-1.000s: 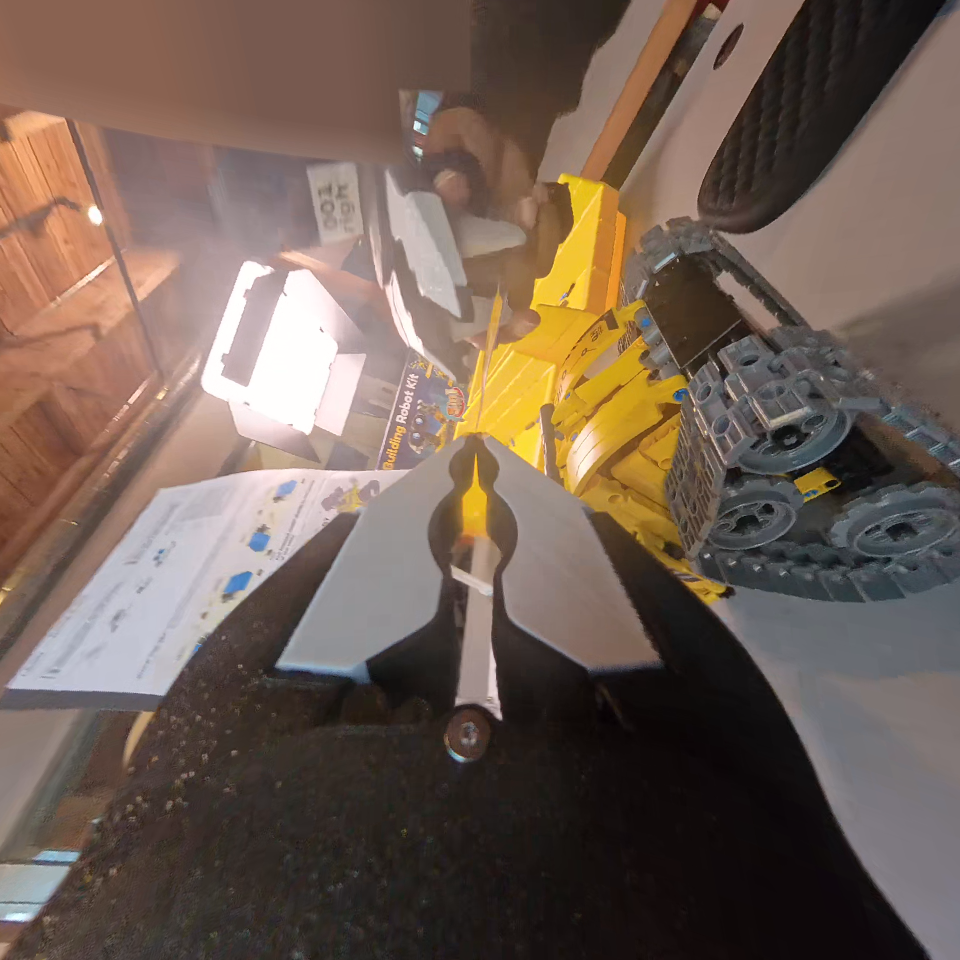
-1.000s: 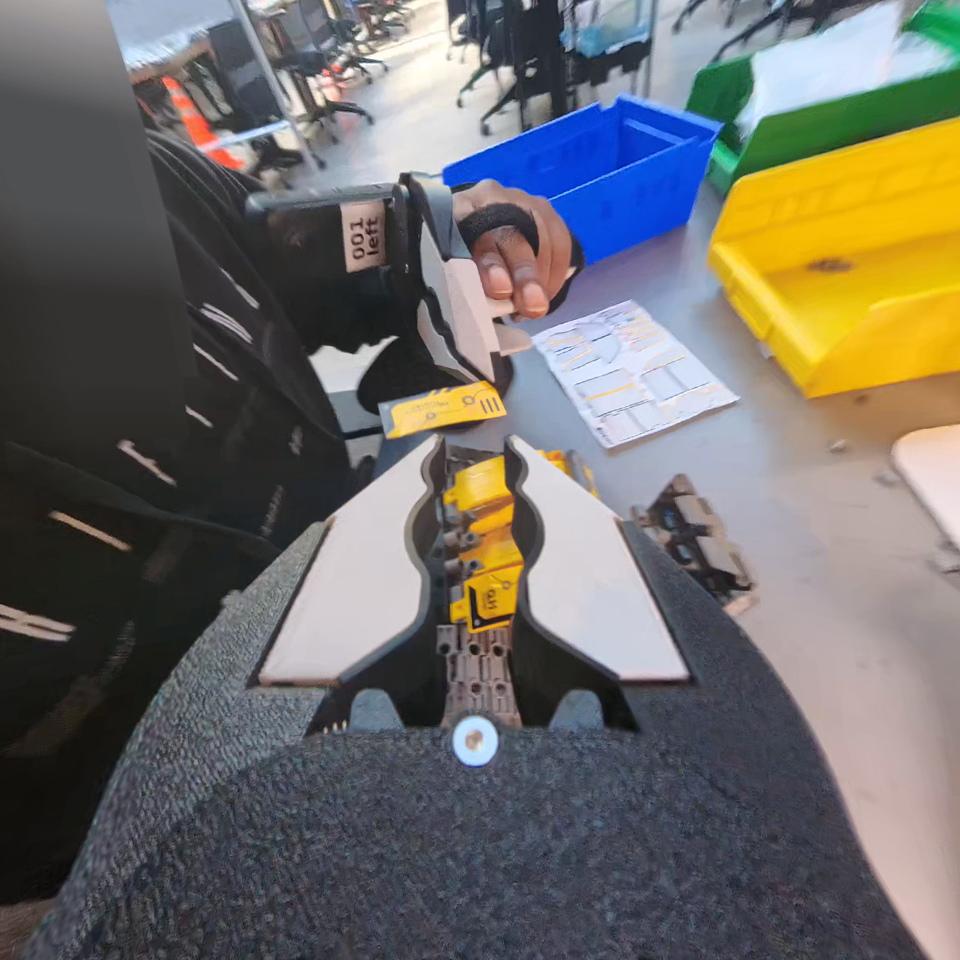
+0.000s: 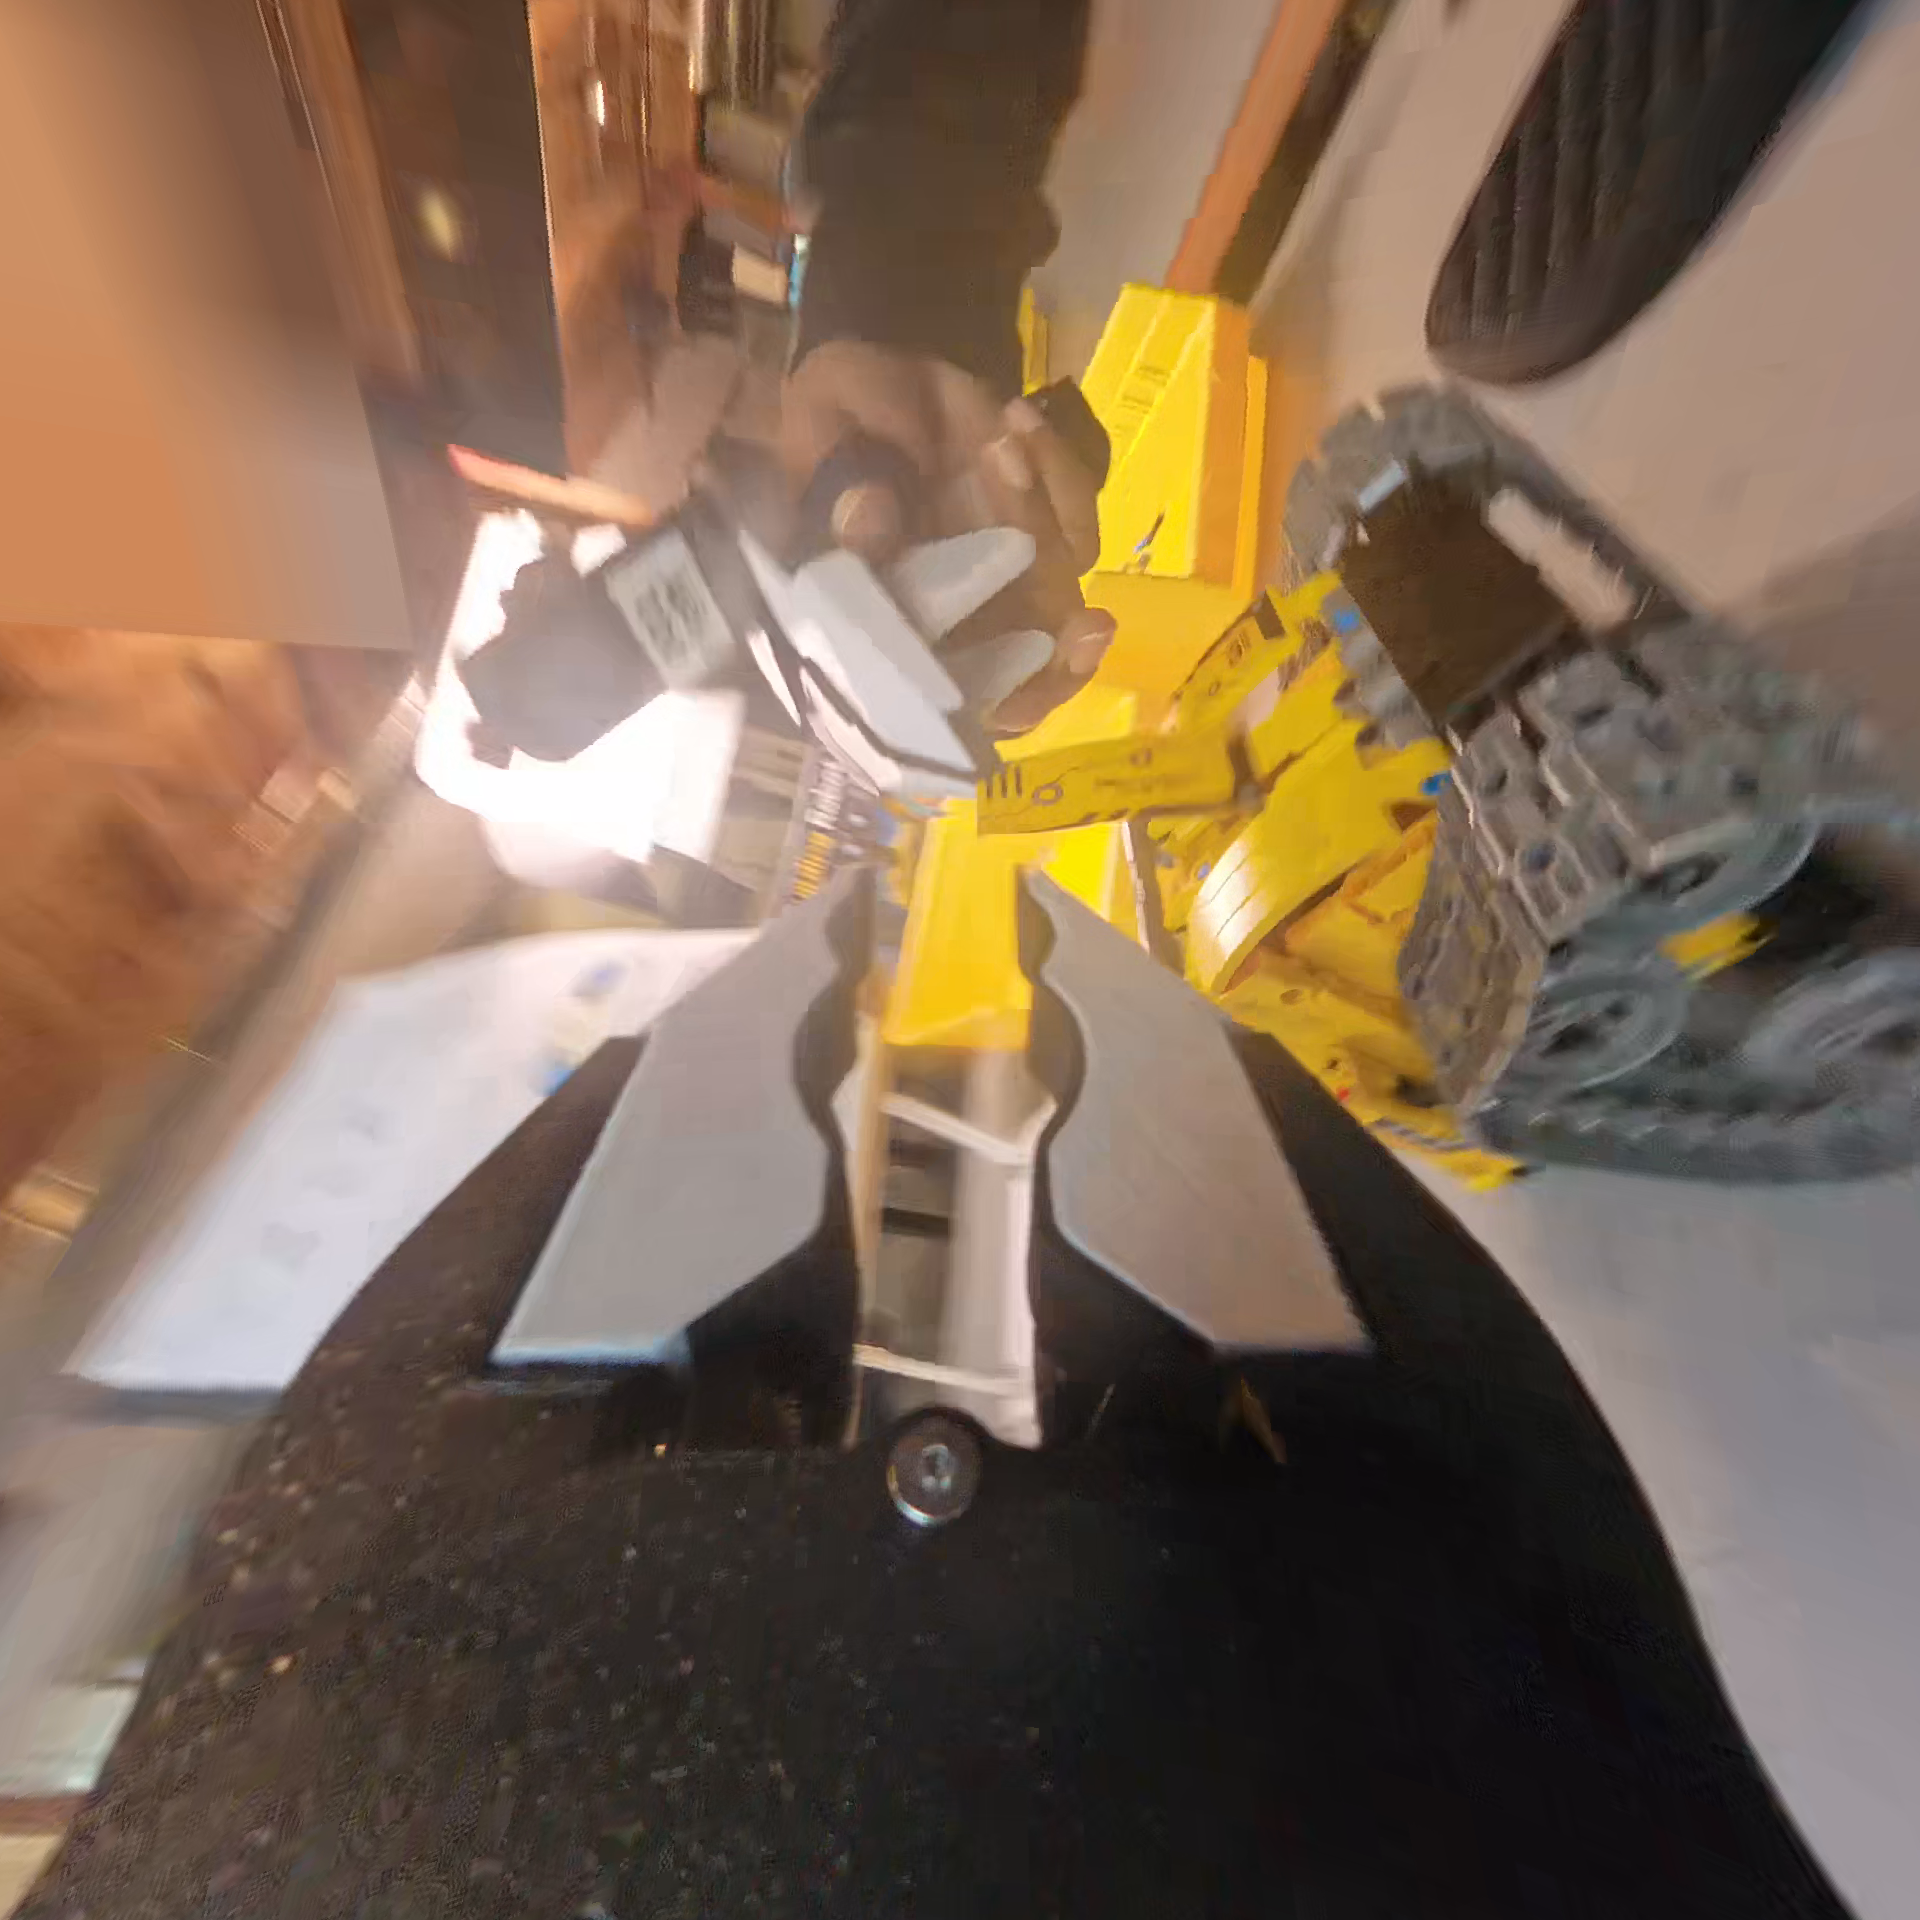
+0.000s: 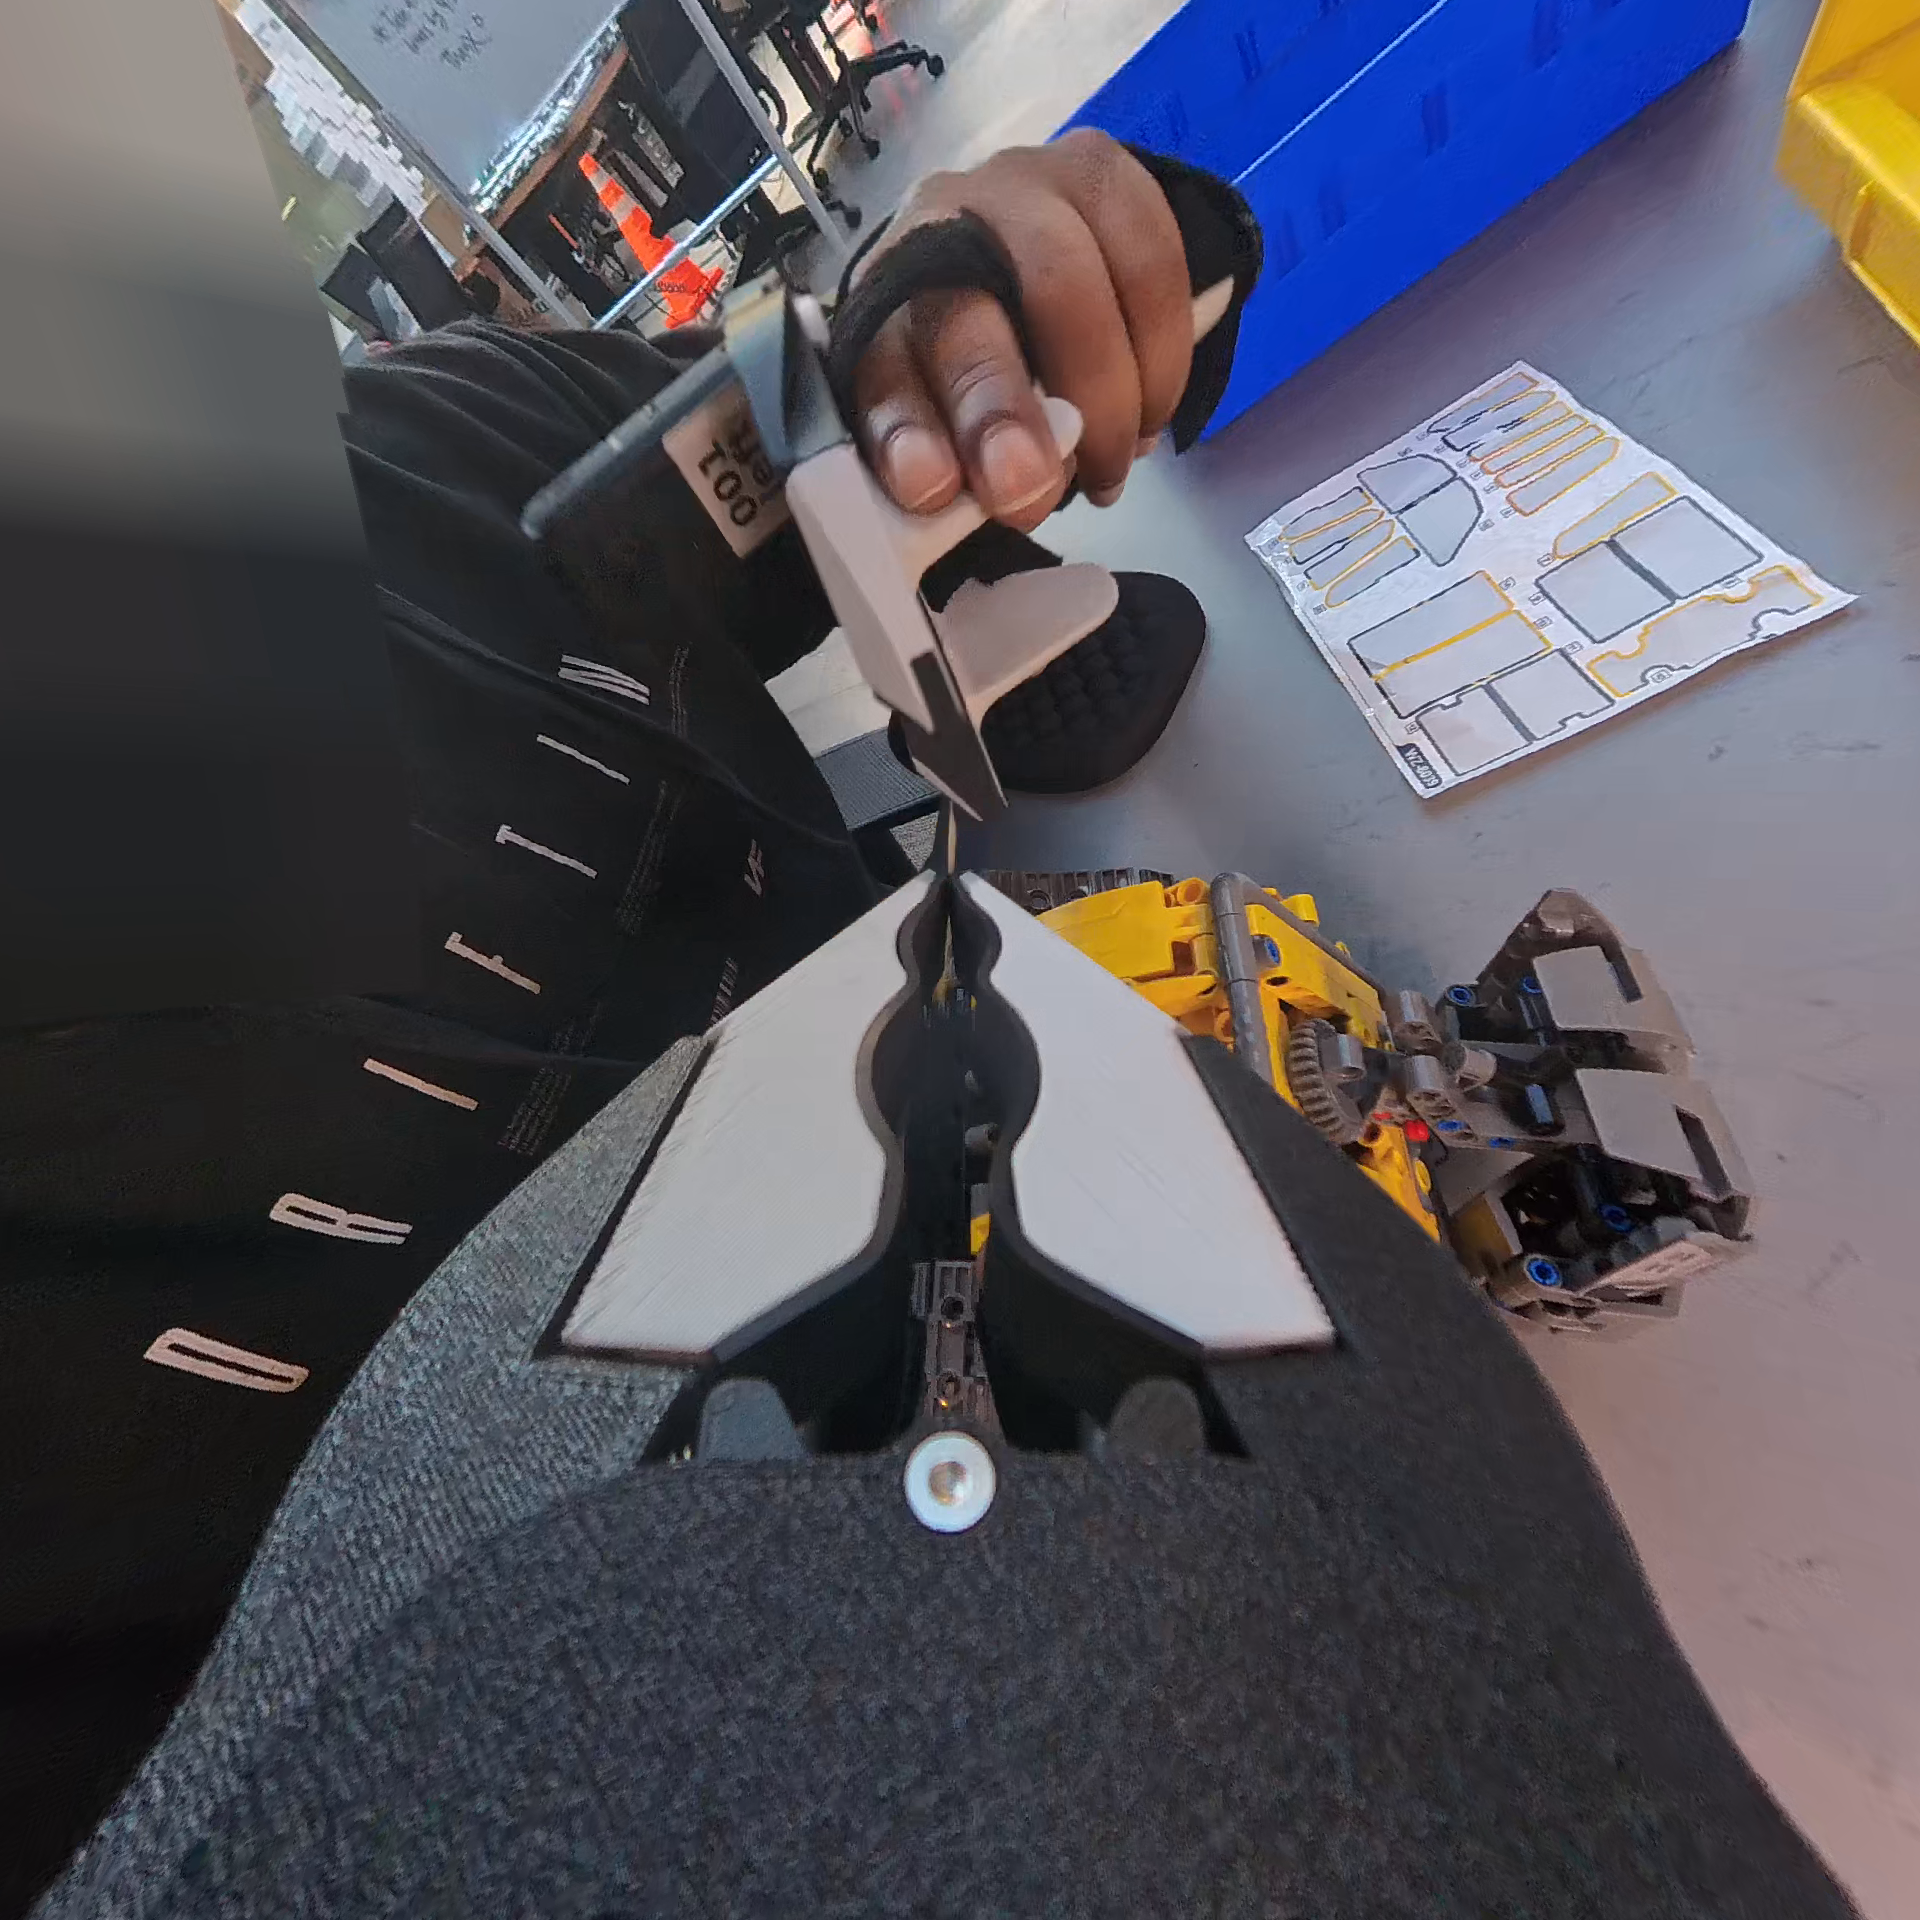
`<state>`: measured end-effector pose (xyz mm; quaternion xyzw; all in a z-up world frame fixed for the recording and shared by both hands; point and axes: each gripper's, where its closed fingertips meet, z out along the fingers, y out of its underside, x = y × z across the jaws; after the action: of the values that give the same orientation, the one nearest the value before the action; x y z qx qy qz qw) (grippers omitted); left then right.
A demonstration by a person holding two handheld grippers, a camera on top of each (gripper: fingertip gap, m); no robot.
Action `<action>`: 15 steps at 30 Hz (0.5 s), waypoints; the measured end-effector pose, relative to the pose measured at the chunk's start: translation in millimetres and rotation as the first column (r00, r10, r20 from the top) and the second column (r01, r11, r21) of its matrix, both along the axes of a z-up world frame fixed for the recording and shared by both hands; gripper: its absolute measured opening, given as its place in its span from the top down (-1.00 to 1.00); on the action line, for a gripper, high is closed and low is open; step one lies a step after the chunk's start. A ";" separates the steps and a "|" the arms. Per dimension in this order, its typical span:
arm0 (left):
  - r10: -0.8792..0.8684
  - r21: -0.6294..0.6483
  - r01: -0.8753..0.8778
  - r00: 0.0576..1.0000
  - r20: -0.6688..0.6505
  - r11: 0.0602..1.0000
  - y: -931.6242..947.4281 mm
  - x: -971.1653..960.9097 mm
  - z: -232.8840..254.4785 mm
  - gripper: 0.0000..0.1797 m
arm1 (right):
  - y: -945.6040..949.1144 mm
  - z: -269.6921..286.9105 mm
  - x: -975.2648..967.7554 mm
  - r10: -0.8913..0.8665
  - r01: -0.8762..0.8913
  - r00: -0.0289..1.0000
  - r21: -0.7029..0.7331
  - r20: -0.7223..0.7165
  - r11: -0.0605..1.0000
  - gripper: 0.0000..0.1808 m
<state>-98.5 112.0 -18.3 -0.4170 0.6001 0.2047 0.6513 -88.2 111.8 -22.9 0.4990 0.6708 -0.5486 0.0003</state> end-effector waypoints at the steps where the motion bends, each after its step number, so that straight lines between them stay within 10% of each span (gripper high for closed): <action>1: 0.015 -0.148 0.008 0.989 0.149 0.989 1.2 -5.5 0.3 0.51 | 1.7 2.3 -0.7 -0.012 0.012 1.000 0.002 -0.009 1.000 1.00; 4: 0.093 -0.582 0.337 0.806 0.584 0.740 -15.6 -9.5 -4.7 0.23 | 7.7 14.5 -4.9 -0.083 0.082 0.997 -0.030 -0.012 0.996 1.00; 7: 0.199 -0.646 0.596 0.643 0.740 0.477 -33.6 -15.5 -15.3 0.14 | 6.9 22.5 -6.0 -0.106 0.107 0.994 -0.070 0.021 0.992 1.00; 15: 0.255 -0.684 0.587 0.648 0.718 0.432 -33.5 -7.9 -60.3 0.21 | -8.1 -1.4 -10.2 -0.057 0.087 0.981 -0.163 0.185 0.983 1.00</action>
<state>-106.4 78.5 -78.5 -0.6650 0.3358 -0.4019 0.5324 -98.4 103.7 -24.2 0.5687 0.6002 -0.5563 0.0835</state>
